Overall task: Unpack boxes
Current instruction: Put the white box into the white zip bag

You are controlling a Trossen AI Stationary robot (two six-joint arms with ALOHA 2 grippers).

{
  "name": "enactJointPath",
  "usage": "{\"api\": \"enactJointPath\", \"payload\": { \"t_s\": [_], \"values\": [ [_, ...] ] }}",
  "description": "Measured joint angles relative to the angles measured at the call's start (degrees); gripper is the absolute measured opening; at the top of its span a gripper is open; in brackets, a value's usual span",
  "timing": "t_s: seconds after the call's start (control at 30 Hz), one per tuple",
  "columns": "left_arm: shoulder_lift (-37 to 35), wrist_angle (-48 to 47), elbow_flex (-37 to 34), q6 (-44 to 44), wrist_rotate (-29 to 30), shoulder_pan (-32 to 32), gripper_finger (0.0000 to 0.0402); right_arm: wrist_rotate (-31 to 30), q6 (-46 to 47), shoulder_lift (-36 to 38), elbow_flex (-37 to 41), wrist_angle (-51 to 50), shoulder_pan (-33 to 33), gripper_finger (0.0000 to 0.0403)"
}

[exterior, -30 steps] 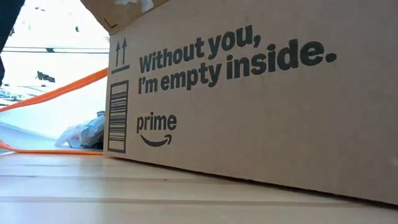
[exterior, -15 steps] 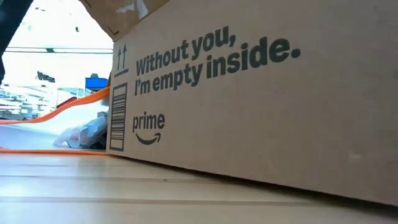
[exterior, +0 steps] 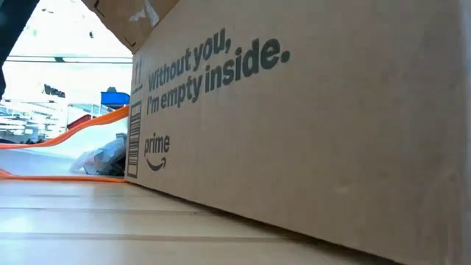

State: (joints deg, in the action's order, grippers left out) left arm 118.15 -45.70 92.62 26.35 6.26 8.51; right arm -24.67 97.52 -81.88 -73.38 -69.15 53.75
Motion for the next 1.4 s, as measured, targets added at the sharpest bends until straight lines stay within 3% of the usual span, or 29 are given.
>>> {"api": "enactJointPath", "payload": {
  "t_s": [0.13,0.23,0.47,0.7,1.07,1.23,1.4],
  "values": [
    [0.02,-0.55,-0.04,4.62,-0.15,0.06,0.012,1.01,12.43,0.02,0.01,-1.09,4.89,0.0],
    [0.09,-0.26,-0.07,8.83,-0.28,0.15,0.012,0.72,18.11,-0.83,0.08,6.21,6.67,0.0],
    [-0.01,3.43,-1.87,19.19,-2.19,0.96,0.012,-1.17,17.03,-12.93,0.59,24.37,1.37,0.0],
    [-0.02,2.94,-2.13,18.84,-2.54,0.96,0.012,-1.14,13.16,-22.87,0.55,43.86,-3.62,0.0],
    [-0.3,-6.92,-1.18,17.67,0.11,4.16,0.012,-1.33,14.8,-24.03,0.35,41.12,-5.96,0.0],
    [-0.93,-6.8,-1.25,16.26,0.22,6.27,0.012,-0.89,13.78,-24.0,0.37,40.89,-6.19,0.0],
    [-0.87,-5.15,-1.36,21.54,-0.1,7.34,0.012,0.93,12.78,-23.92,0.37,39.98,-6.26,0.0]
  ]
}}
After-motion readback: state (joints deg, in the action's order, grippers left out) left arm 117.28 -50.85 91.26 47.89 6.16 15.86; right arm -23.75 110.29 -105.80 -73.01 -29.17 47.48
